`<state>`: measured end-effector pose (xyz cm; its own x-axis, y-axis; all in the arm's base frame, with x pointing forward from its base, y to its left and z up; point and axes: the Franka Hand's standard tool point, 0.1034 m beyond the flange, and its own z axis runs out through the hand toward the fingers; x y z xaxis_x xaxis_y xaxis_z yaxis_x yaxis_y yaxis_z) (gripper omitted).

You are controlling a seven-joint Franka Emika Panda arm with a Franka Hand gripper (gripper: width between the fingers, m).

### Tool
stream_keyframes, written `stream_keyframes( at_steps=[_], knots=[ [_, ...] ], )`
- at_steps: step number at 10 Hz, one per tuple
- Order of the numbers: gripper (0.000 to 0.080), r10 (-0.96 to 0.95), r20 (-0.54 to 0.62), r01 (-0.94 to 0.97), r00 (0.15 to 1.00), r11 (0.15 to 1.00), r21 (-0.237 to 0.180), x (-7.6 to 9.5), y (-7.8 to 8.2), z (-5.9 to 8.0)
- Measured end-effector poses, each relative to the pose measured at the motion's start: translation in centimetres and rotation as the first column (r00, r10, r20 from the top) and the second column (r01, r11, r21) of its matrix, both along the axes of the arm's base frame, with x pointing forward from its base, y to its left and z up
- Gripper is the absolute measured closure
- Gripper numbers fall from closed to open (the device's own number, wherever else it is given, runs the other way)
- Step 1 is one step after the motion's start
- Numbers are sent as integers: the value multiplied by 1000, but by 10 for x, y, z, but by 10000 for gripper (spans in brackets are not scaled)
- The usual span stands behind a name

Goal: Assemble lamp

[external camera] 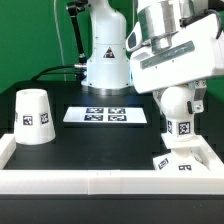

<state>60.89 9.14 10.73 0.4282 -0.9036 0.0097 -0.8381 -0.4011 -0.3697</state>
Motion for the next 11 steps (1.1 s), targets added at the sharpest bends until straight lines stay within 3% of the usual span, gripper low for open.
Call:
stream_keyframes(
  at_steps=[1, 2, 4, 5, 7, 11],
  knots=[
    [218, -5, -1, 5, 1000, 1000, 3, 0, 0, 0],
    [118, 41, 6, -41, 999, 999, -14, 0, 0, 0],
    [103, 149, 20, -148, 989, 988, -55, 0, 1, 0],
    [103, 258, 23, -254, 966, 962, -97, 0, 3, 0],
    [101, 489, -1, -481, 872, 857, -184, 0, 12, 0],
    [101, 704, -28, -682, 710, 677, -277, 1, 8, 1]
  ],
)
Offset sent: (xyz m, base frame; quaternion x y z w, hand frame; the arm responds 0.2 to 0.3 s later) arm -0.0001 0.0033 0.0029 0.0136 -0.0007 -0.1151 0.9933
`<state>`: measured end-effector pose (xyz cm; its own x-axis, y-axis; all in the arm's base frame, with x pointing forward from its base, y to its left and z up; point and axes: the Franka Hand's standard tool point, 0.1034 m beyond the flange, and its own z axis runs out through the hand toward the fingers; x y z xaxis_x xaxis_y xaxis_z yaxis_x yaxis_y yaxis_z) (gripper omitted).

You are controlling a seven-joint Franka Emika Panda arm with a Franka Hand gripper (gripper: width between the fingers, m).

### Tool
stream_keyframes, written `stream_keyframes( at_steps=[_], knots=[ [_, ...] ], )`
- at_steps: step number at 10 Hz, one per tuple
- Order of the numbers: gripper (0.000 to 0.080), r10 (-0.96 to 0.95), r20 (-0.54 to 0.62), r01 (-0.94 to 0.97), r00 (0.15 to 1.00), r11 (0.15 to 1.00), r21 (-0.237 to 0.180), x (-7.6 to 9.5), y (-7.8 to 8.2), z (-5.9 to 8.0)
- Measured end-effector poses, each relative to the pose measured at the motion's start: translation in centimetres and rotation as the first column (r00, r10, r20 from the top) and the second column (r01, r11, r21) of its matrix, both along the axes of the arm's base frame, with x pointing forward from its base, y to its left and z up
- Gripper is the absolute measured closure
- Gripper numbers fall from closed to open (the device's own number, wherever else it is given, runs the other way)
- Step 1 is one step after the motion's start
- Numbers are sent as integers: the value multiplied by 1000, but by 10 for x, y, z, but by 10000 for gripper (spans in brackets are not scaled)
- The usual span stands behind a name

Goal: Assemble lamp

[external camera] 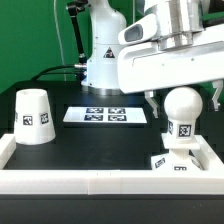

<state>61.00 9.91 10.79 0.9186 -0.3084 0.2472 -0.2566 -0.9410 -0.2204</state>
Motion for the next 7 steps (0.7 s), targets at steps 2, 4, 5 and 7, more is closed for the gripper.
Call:
stream_keyframes(
  at_steps=[2, 4, 5, 7],
  knots=[
    [101, 126, 16, -125, 992, 991, -42, 0, -1, 0],
    [101, 325, 31, -319, 945, 939, -127, 1, 5, 1],
    [101, 450, 30, -437, 893, 880, -186, 1, 9, 2],
    [101, 625, 4, -602, 781, 754, -261, 1, 6, 2]
  ],
)
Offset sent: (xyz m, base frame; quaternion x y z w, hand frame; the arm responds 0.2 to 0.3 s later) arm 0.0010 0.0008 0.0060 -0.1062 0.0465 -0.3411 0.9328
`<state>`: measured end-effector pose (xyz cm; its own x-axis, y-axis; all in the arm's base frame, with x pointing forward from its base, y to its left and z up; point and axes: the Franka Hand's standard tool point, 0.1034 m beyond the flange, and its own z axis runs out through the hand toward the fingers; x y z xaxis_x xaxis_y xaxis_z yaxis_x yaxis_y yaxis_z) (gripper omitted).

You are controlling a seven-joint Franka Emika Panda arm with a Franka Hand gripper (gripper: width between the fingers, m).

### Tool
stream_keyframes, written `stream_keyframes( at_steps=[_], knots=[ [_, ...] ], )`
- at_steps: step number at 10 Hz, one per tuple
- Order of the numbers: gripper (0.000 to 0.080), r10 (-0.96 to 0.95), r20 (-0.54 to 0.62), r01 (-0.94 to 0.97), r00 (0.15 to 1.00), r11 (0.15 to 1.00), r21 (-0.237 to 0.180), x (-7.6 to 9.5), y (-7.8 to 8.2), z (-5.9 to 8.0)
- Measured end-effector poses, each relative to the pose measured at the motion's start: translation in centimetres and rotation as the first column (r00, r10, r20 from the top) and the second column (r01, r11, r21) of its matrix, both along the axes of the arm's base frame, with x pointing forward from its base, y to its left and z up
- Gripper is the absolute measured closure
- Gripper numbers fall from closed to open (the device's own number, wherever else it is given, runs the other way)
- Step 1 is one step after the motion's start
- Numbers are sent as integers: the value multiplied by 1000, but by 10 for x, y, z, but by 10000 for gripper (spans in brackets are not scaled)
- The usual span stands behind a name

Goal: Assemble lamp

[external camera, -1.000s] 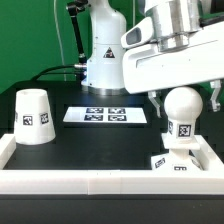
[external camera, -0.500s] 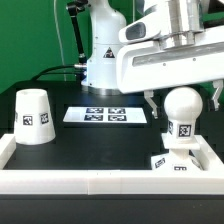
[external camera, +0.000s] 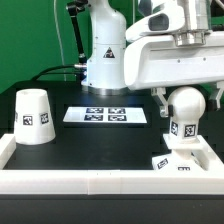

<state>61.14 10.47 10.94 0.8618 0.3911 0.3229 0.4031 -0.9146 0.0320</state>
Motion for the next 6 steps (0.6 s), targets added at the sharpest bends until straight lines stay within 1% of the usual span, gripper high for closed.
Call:
stream_keyframes(
  at_steps=[1, 2, 4, 6],
  knots=[
    [101, 96, 4, -96, 995, 995, -37, 0, -2, 0],
    [101, 174, -10, -174, 985, 983, -64, 0, -2, -1],
    [101, 369, -26, -369, 929, 919, -140, 1, -2, 0],
    [101, 474, -67, -478, 878, 860, -178, 2, 1, 2]
  ],
)
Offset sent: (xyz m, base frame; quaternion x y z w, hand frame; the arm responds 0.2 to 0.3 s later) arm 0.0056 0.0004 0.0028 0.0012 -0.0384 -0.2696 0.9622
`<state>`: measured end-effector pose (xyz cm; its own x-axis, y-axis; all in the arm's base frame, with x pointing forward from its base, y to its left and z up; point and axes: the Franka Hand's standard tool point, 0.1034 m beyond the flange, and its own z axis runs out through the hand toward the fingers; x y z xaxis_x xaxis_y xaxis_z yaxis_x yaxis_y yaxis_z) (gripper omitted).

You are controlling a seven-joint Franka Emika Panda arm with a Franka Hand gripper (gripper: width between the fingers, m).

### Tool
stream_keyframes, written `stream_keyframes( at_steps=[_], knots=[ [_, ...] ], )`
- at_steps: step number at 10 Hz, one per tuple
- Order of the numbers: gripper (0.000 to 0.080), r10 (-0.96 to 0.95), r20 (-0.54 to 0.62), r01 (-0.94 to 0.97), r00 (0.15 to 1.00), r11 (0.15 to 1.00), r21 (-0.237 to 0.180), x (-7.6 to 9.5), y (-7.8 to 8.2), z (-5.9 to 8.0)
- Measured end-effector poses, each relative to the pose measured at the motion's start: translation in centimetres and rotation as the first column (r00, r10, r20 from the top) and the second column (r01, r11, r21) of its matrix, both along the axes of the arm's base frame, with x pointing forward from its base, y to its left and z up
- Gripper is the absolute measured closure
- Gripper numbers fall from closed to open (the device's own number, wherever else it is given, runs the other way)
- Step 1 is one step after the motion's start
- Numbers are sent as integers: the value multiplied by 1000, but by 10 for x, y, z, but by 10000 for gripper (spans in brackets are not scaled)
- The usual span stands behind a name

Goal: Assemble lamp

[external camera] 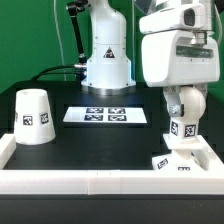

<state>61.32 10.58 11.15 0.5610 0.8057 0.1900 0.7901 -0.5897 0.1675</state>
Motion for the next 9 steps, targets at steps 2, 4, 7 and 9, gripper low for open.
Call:
stream_keyframes(
  at_steps=[2, 4, 7, 9],
  knots=[
    [101, 150, -7, -150, 989, 987, -63, 0, 3, 0],
    [204, 165, -8, -165, 986, 984, -68, 0, 2, -1],
    [223, 161, -7, -161, 987, 985, -66, 0, 2, -1],
    [223, 86, -6, -86, 996, 995, -46, 1, 2, 0]
  ],
)
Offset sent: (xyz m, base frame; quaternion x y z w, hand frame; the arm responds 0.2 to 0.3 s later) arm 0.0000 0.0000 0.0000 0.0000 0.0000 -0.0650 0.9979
